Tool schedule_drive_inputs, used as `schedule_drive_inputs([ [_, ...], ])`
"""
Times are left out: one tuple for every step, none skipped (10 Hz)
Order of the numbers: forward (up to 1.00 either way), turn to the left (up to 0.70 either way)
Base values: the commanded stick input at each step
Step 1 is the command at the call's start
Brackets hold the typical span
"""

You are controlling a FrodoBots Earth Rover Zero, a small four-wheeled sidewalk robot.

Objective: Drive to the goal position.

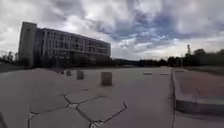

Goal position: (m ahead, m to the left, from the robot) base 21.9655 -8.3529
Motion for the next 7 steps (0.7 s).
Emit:
schedule_drive_inputs([
  [1.00, -0.34],
  [1.00, -0.22],
  [1.00, 0.10],
  [1.00, 0.15],
  [1.00, 0.10],
  [1.00, 0.08],
  [1.00, 0.09],
])
